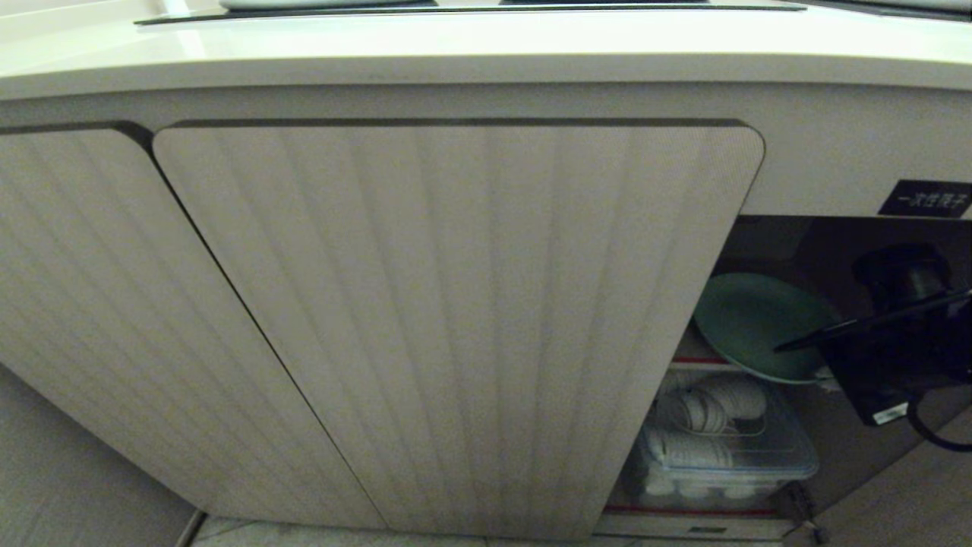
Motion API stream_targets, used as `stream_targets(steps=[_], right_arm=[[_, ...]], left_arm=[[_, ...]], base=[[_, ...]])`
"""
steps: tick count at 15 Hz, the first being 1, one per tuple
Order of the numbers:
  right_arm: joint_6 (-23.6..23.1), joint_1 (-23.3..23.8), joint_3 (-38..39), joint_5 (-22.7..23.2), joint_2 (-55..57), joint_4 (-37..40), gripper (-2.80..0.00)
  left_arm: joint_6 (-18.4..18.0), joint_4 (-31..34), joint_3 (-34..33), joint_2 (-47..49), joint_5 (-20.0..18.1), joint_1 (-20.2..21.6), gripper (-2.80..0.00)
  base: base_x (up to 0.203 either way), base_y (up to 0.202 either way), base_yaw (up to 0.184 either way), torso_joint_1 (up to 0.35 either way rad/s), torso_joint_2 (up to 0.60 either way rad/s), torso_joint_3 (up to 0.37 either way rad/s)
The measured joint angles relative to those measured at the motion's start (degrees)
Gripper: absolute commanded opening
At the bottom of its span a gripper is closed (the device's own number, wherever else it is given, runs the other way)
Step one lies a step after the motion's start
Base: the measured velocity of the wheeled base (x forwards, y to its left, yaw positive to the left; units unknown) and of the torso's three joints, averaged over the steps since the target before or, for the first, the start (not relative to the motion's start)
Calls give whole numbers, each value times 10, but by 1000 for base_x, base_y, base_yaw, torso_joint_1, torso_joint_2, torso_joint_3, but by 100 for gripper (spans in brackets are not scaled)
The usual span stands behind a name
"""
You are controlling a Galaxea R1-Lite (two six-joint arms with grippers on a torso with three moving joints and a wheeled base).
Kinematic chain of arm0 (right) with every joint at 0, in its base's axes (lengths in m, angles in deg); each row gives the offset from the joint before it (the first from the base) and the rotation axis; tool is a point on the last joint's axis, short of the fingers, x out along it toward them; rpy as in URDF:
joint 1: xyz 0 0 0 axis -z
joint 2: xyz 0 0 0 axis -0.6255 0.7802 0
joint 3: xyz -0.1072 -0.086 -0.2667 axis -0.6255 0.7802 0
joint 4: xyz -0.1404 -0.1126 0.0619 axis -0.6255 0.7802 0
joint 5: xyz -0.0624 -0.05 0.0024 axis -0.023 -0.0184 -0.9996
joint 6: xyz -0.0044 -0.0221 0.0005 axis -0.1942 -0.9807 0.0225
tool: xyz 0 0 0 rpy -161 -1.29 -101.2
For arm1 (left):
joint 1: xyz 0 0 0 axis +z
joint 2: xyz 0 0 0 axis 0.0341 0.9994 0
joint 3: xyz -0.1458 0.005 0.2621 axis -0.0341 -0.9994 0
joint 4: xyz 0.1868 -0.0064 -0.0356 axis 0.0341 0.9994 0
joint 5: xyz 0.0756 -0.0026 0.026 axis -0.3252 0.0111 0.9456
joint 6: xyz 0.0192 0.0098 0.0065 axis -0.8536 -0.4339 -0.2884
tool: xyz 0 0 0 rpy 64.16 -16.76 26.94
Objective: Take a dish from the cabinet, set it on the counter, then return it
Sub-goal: Put it back into the cabinet
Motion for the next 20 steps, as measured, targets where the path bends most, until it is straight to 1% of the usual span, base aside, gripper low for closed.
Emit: stream_targets(steps=[9,16,20], right_arm=[[17,0,-22,-1,24,-3,-280],[18,0,-48,0,47,-1,-280],[26,0,-57,-10,55,-3,-280]], left_arm=[[0,0,0,0,0,0,-280],[0,0,0,0,0,0,-280],[0,0,0,0,0,0,-280]], base=[[0,0,0,0,0,0],[0,0,0,0,0,0],[0,0,0,0,0,0]])
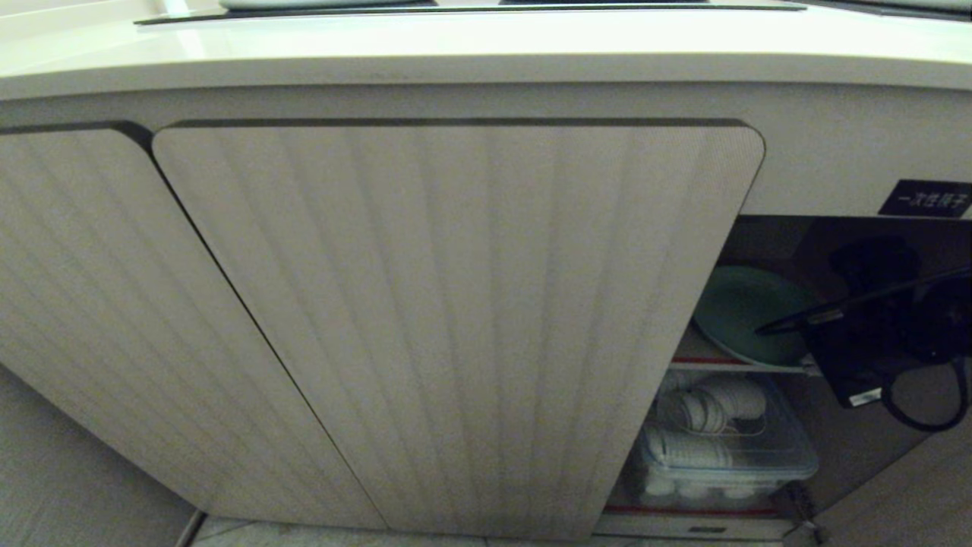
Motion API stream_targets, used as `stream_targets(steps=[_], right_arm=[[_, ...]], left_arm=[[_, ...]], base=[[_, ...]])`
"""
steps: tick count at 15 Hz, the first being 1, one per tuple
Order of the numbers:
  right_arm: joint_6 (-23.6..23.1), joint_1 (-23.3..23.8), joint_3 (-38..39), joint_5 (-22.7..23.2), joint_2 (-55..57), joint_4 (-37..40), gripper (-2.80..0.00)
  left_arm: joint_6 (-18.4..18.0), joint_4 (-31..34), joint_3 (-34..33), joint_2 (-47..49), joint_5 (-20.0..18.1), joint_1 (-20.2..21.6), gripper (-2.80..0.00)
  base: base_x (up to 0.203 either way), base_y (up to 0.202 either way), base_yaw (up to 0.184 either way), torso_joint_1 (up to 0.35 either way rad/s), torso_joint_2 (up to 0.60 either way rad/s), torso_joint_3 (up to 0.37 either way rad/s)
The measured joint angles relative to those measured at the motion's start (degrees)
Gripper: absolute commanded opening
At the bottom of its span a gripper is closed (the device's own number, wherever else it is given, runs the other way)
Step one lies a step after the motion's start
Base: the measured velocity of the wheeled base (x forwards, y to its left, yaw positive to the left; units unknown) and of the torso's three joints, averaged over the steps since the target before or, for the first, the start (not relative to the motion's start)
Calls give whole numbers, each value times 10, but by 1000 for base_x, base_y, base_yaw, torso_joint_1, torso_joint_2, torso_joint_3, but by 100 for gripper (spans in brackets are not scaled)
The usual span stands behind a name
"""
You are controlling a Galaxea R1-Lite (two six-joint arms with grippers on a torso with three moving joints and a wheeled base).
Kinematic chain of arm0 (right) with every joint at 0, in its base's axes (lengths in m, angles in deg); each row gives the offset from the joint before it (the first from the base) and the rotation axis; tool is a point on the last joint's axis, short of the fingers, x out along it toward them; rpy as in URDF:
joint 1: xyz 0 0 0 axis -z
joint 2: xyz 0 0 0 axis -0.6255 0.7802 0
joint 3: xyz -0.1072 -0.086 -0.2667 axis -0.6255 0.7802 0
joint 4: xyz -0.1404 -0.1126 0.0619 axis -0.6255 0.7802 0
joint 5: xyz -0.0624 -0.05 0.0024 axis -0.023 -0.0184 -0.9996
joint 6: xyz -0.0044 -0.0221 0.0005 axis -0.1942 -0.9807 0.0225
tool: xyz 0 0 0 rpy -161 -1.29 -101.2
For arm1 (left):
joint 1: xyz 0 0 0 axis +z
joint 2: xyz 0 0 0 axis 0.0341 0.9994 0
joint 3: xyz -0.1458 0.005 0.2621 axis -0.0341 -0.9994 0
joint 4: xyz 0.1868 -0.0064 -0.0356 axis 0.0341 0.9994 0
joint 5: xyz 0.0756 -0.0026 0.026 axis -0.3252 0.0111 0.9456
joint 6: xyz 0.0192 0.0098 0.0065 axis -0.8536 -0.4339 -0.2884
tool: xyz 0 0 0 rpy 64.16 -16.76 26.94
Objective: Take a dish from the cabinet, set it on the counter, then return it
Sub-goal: Put it back into the cabinet
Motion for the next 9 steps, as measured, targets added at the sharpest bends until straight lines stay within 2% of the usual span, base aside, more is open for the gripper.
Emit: stream_targets(steps=[9], right_arm=[[20,1,-1,-14,11,1,-280]], left_arm=[[0,0,0,0,0,0,-280]], base=[[0,0,0,0,0,0]])
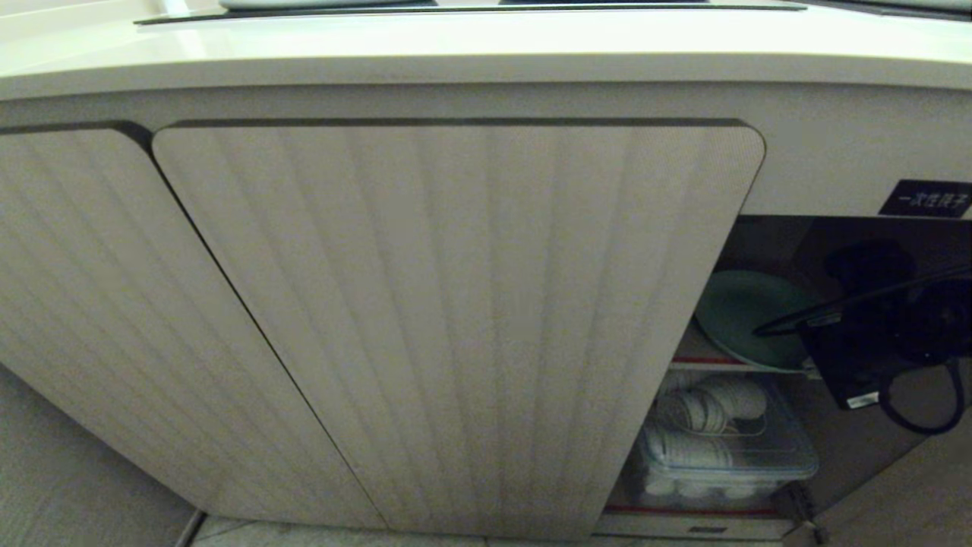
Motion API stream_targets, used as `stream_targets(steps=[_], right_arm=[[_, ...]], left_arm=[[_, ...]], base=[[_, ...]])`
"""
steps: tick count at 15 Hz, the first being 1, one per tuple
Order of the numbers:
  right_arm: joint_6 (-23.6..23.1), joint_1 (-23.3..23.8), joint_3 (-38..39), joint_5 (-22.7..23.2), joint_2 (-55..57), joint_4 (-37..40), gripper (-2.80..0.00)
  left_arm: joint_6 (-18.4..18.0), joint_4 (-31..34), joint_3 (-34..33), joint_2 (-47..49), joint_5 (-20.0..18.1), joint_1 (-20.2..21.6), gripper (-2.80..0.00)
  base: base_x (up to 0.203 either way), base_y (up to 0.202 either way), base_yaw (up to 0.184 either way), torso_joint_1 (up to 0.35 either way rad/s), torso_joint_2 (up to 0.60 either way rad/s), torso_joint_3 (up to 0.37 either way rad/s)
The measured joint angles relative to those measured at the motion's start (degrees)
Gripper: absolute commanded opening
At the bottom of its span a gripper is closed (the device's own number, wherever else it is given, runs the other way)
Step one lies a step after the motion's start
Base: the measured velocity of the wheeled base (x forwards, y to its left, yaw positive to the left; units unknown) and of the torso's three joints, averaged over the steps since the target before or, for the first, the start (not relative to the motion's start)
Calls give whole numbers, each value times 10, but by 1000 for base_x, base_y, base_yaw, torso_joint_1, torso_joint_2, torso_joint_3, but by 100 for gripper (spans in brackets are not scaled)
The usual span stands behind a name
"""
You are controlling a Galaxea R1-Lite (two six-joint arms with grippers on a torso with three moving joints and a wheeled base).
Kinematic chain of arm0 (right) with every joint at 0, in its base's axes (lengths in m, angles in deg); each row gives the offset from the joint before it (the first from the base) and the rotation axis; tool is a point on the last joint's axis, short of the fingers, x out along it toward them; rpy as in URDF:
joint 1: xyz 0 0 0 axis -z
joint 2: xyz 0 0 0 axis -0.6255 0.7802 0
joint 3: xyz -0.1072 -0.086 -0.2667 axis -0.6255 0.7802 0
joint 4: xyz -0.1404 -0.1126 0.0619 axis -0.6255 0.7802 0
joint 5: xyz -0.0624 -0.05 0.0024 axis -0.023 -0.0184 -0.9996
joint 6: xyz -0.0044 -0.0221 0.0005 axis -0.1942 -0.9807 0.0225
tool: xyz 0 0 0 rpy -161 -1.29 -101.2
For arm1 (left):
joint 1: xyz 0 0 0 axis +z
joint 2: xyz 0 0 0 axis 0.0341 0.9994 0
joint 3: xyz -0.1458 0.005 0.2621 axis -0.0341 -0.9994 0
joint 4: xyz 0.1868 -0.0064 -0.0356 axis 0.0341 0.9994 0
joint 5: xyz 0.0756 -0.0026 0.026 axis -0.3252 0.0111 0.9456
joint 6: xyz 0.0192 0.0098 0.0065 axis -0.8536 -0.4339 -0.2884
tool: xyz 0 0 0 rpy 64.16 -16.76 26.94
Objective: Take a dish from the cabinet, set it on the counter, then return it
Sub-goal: Put it back into the cabinet
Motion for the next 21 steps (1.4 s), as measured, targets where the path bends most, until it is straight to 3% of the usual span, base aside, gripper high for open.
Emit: stream_targets(steps=[21], right_arm=[[1,-1,-33,-7,28,-27,-280]], left_arm=[[0,0,0,0,0,0,-280]], base=[[0,0,0,0,0,0]])
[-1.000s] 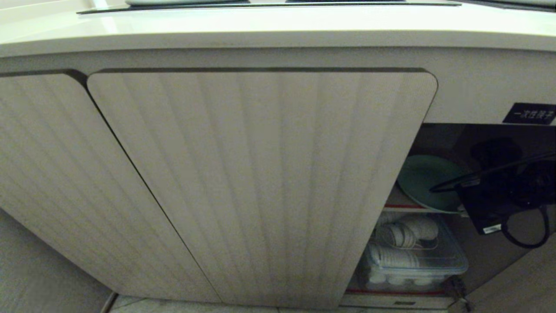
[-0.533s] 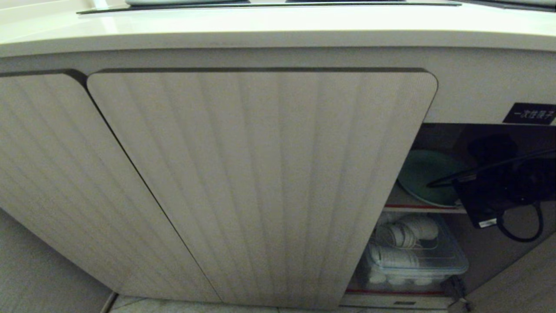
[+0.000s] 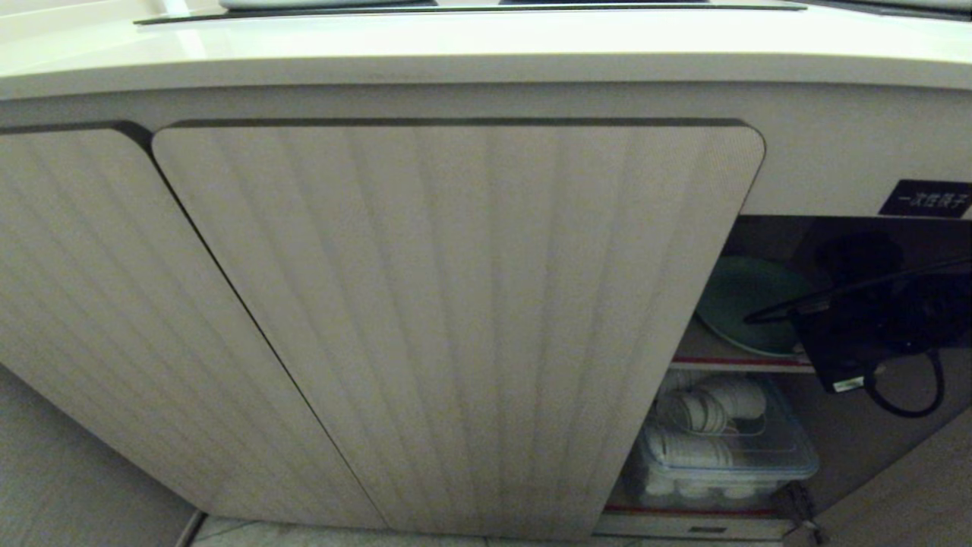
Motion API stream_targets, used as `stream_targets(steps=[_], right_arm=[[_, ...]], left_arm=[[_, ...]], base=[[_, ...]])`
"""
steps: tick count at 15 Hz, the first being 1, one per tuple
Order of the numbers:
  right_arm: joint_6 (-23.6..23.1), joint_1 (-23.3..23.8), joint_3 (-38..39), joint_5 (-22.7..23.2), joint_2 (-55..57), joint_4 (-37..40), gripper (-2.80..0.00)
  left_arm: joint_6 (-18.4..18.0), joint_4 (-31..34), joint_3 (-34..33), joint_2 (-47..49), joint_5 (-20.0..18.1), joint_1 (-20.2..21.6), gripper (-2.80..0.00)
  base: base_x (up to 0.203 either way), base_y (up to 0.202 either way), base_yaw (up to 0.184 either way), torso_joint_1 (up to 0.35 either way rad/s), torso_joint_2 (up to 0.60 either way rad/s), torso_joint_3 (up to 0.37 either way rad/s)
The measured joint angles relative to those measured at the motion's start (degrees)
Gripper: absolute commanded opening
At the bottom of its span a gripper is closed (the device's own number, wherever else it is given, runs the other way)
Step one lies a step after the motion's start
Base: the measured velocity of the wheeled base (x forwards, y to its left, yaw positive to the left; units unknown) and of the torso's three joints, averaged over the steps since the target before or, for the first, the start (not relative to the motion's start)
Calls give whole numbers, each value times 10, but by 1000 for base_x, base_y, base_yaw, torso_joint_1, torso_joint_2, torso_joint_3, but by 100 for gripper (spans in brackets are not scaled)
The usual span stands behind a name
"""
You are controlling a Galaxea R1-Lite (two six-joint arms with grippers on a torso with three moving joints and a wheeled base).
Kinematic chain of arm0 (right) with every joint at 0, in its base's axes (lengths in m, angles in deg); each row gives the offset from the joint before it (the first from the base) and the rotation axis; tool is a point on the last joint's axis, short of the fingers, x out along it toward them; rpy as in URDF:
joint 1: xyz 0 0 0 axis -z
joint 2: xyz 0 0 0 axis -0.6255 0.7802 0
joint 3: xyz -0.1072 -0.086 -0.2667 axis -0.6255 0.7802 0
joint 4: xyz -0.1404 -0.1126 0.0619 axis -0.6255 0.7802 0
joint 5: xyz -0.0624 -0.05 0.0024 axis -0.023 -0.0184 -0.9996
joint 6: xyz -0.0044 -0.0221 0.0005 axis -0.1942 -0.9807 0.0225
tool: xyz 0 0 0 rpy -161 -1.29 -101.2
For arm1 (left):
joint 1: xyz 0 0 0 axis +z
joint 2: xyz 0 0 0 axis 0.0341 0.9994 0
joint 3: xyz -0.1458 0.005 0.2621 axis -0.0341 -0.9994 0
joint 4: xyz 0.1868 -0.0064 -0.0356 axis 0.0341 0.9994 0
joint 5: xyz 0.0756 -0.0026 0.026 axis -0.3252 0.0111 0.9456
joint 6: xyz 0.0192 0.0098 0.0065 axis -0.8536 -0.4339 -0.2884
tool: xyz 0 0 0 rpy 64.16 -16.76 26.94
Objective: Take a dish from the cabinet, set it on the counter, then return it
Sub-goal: Put it back into the cabinet
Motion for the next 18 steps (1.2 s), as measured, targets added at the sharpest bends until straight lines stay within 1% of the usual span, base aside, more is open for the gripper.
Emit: stream_targets(steps=[18], right_arm=[[-2,0,0,-6,10,-1,-280]], left_arm=[[0,0,0,0,0,0,-280]], base=[[0,0,0,0,0,0]])
